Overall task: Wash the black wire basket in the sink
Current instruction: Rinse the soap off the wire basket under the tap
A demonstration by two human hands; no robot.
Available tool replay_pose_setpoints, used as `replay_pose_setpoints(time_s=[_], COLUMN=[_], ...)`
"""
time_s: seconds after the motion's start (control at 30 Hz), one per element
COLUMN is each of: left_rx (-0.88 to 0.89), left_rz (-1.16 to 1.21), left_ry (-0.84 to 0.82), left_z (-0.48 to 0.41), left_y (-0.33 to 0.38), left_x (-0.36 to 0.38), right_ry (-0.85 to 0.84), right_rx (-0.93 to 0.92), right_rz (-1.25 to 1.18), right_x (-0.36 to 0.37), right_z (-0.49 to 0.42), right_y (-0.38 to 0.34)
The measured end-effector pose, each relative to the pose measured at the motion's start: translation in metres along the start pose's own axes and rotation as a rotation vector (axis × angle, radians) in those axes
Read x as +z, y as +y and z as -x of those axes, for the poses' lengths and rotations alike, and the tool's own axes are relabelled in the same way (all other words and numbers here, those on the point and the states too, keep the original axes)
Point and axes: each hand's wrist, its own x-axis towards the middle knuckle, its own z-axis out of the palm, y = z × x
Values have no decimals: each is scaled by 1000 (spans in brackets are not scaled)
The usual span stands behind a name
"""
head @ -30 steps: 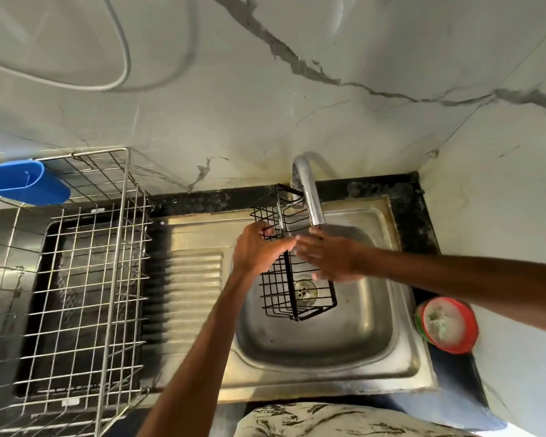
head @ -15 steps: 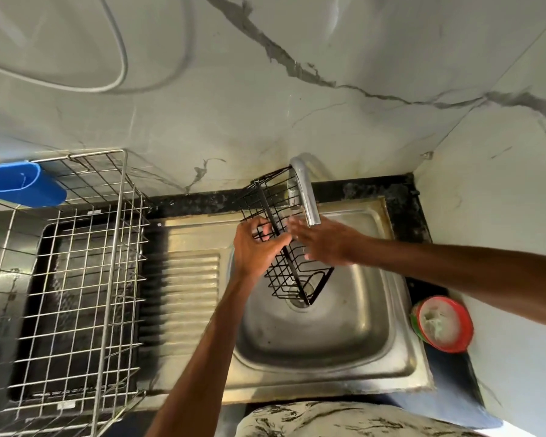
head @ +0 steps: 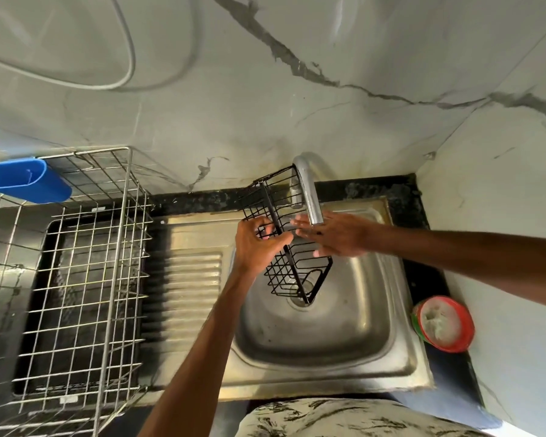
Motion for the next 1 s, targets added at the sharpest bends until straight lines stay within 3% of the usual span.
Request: replay_pose_setpoints(time_s=[0.17,0.37,0.43,0.57,0.63,0.67,0.73,0.83,0.9,1.0], left_rx=[-98,-271,-310,-411,-420,-421,-442,-481,-485,-526], left_rz=[-9,65,125,268,290,285,299,335,294,321], left_ry=[59,-13,-31,-129,-182,-205,-273,-374,-391,-333], left_z=[2,6,13,17,16,16,13,11,14,19], left_y=[-22,-45,-36,-33,-35,-34,-39,-41,-40,-38], left_x=[2,10,11,9,7,6,6,6,8,15], right_ry=[-128,-170,-48,557,751,742,533,140,115,126], right_rx=[20,318,446,735,889,957,1011,893,883,957], right_rz=[-269,-1100,-1205,-1125,-1066,-1073,-1253,-1818,-1985,-1979], right_x=[24,20,15,-1,0,3,0,-5,-2,1], right_z=[22,37,38,42,43,41,41,41,44,47], right_y=[-45,-87,-86,-74,-69,-68,-67,-74,-77,-77])
